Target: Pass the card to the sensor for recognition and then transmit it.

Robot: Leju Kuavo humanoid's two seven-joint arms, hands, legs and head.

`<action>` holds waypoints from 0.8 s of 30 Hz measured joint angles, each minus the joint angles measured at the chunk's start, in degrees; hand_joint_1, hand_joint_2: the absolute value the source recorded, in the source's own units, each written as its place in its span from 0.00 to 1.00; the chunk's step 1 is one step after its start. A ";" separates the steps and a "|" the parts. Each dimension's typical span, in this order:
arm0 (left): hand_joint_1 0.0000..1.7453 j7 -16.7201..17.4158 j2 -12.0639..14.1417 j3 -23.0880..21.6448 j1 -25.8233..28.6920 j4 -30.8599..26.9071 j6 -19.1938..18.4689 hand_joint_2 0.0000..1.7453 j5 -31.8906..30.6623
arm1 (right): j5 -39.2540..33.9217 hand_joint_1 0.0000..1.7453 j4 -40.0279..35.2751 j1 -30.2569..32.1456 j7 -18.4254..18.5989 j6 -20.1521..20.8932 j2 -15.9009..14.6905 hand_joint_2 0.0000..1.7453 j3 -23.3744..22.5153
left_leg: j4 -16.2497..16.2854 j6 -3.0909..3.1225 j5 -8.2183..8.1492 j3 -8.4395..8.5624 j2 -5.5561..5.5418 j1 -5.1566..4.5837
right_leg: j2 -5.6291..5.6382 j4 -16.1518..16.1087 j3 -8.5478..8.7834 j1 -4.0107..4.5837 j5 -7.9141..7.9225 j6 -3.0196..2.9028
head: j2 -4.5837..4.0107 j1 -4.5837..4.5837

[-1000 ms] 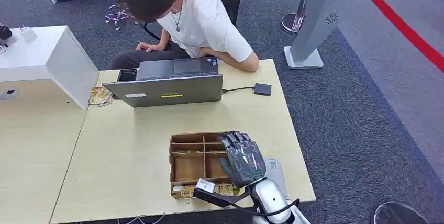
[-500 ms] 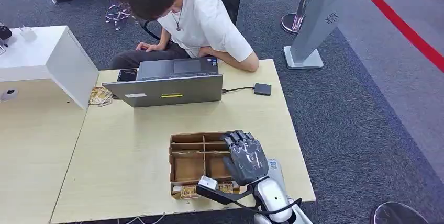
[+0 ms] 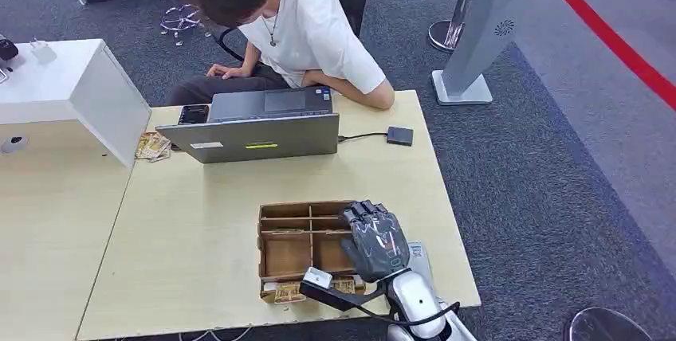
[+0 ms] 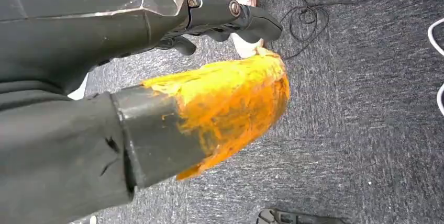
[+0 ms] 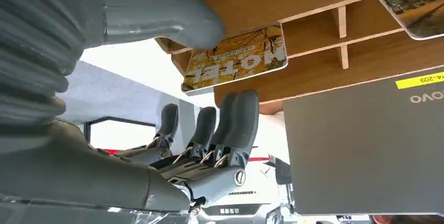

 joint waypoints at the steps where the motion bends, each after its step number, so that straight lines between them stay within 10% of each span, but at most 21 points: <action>1: 0.00 0.00 0.02 0.00 0.00 0.00 0.00 0.00 0.00 | 0.00 0.61 0.00 0.00 0.00 0.02 0.00 1.00 0.00 | 0.00 0.00 0.00 0.00 0.00 0.00 | 0.00 0.00 0.00 0.00 0.00 0.00 | 0.00 0.00; 24: 0.00 0.00 0.02 -0.02 0.01 0.00 0.00 0.00 0.07 | 0.35 0.84 -1.33 0.45 -0.22 -0.33 0.15 1.00 0.00 | 0.00 0.00 0.00 0.00 0.00 0.00 | 0.00 0.00 0.00 0.00 0.00 0.00 | 0.00 0.00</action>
